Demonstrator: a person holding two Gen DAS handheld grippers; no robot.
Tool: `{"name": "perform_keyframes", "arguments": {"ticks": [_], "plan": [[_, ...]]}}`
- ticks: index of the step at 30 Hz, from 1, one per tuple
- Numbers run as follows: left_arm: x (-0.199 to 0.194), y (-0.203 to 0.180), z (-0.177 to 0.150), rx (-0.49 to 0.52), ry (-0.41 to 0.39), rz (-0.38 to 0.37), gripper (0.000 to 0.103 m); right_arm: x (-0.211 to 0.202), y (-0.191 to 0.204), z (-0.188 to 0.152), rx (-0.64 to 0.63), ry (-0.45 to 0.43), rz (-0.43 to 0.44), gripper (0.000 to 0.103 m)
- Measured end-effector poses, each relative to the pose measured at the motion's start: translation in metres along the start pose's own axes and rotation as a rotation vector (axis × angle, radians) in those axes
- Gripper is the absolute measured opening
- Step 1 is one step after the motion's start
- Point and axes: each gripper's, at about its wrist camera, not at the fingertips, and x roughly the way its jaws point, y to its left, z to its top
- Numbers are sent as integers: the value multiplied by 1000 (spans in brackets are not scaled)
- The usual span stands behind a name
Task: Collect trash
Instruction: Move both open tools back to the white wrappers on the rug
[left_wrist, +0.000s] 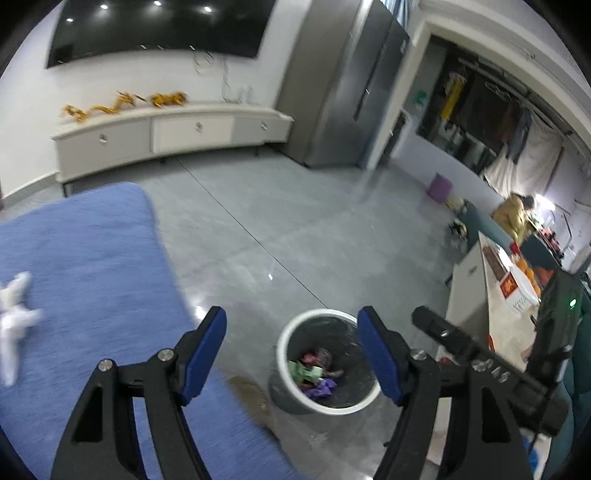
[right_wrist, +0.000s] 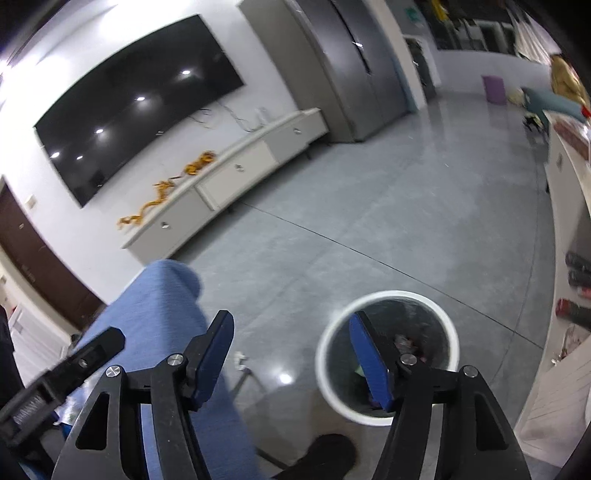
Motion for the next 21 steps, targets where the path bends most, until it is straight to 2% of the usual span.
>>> {"name": "perform_keyframes", "arguments": {"ticks": [7, 12, 17, 21], "plan": [[-96, 53, -22, -4, -134, 133, 72, -33, 82, -8, -127, -37, 110, 70], [-160, 96, -40, -56, -221, 225, 82, -52, 128, -17, -198, -61, 184, 74], [-203, 137, -63, -130, -251, 289, 83, -59, 162, -35, -228, -42, 267, 75], [-230, 167, -81, -189, -264, 342, 83, -58, 189, -51, -266, -19, 289, 78]]}}
